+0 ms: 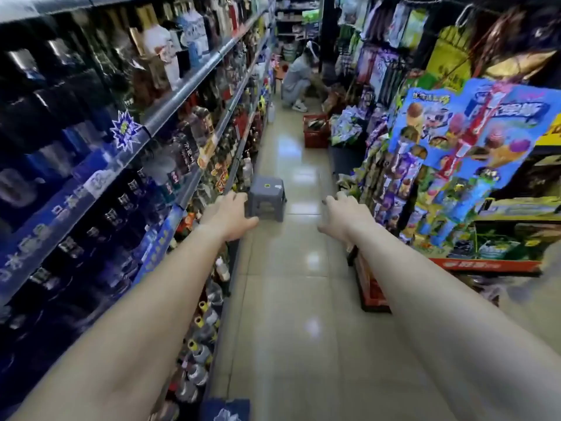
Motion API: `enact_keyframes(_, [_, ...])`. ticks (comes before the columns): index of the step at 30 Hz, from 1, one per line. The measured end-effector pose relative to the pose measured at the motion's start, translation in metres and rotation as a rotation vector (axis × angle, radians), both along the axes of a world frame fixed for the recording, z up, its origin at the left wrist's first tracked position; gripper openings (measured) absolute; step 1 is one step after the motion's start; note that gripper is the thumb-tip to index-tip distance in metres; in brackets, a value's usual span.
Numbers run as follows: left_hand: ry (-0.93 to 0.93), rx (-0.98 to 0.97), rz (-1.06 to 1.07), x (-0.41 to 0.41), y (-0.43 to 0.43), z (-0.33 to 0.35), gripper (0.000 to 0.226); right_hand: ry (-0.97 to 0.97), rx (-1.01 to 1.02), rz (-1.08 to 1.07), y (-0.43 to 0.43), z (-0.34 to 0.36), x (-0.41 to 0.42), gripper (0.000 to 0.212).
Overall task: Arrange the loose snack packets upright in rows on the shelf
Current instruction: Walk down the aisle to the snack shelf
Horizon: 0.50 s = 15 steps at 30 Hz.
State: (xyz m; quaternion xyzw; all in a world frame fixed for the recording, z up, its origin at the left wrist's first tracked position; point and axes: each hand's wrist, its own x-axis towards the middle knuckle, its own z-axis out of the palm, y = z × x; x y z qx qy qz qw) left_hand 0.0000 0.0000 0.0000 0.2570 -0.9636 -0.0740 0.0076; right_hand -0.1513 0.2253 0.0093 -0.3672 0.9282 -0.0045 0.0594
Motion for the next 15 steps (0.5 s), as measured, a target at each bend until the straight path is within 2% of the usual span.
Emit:
enact_keyframes(6, [-0.030, 0.036, -0.004, -0.095, -0.056, -0.001, 0.071, -0.049, 0.006, -0.047, -0.055, -0.006, -0.080, 0.064])
enact_keyframes(15, [-0.096, 0.041, -0.017, -0.274, -0.147, -0.038, 0.075, -0.096, 0.015, -0.088, -0.145, -0.029, -0.266, 0.063])
